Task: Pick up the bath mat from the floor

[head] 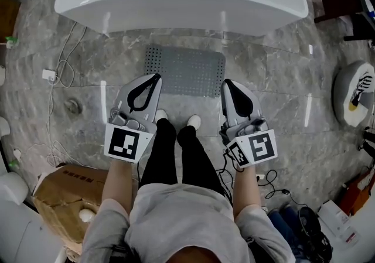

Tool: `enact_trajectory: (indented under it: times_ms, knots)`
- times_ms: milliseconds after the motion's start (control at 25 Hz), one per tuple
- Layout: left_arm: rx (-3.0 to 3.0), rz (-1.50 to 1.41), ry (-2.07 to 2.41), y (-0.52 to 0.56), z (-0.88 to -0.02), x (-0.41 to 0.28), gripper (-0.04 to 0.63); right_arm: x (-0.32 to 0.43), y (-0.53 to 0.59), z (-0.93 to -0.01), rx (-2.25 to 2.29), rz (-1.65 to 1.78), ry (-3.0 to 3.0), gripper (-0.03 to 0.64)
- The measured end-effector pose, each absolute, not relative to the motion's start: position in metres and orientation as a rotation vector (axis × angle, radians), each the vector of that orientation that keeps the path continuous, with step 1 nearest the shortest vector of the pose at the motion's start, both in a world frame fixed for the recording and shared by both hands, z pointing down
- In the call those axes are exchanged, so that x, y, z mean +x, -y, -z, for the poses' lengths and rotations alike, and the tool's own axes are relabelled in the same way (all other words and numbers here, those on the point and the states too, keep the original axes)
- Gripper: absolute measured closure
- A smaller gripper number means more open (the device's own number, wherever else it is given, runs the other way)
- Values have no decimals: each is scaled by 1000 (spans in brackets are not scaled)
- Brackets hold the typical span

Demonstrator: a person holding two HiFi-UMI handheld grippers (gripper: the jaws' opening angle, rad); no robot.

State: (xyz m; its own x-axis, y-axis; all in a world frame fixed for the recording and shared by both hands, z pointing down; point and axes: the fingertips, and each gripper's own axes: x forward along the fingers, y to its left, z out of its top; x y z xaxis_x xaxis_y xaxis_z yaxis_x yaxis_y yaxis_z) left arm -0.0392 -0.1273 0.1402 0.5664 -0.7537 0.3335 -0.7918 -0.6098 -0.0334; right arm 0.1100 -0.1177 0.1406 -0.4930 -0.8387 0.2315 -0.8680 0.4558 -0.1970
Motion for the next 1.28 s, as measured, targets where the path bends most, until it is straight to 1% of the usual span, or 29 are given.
enact_trajectory:
  times_ms: [440, 760, 1280]
  knots:
    - [2682, -514, 1254, 141, -286, -52, 595, 104, 131, -283, 1575, -443, 2533, 617]
    - [2690, -520, 1227, 155, -422, -67, 595, 92, 148, -410, 1566, -431, 2531, 617]
    - [2753, -487, 1222, 183, -650, -72, 595, 101, 180, -634, 1523, -363, 2557, 617]
